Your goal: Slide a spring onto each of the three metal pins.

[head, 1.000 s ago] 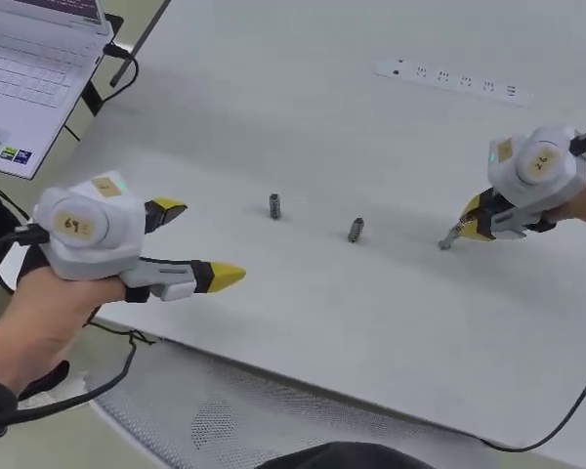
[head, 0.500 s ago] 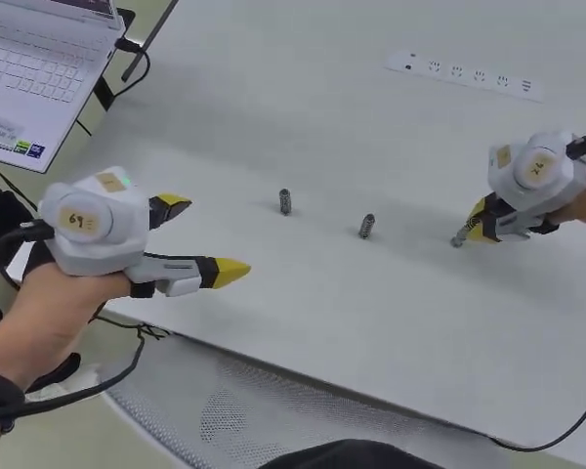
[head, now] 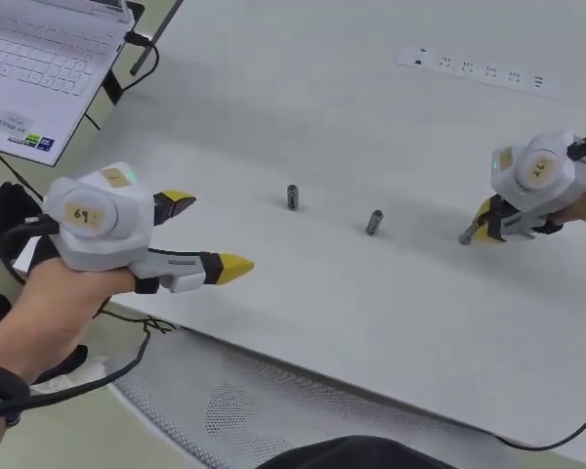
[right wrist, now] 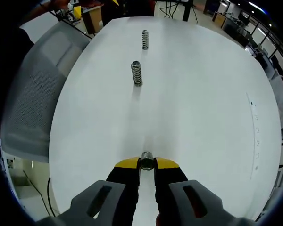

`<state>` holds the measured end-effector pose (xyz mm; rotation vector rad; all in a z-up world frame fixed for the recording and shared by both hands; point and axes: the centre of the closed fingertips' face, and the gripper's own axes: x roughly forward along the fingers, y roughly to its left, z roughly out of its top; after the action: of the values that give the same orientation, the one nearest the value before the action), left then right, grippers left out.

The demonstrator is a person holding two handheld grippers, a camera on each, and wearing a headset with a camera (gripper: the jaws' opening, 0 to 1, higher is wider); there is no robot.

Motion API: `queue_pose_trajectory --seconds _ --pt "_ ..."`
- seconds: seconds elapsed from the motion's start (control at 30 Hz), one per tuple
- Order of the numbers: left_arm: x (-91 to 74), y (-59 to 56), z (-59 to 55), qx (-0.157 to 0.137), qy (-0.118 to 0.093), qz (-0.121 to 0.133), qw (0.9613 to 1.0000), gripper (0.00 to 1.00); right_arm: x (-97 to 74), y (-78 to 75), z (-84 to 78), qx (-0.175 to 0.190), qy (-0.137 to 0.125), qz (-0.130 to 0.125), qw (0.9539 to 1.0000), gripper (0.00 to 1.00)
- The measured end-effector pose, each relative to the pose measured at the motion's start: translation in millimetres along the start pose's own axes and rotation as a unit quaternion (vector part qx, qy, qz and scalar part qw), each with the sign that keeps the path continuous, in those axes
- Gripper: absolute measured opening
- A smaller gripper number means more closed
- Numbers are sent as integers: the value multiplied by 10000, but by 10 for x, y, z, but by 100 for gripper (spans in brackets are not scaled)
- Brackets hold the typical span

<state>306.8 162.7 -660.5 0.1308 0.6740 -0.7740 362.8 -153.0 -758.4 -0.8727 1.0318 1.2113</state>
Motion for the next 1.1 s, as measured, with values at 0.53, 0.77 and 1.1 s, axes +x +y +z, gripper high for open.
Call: queue_pose_trajectory --seconds 0.53,0.77,1.1 --pt "-23 29 10 8 -4 20 10000 71 31 -2 9 2 26 17 10000 10" --pt "-11 30 1 48 1 12 10000 70 14 7 -35 47 65 18 10000 17" --pt "0 6 7 52 -32 -32 10000 71 -71 -5 -56 220 -47 -125 9997 19"
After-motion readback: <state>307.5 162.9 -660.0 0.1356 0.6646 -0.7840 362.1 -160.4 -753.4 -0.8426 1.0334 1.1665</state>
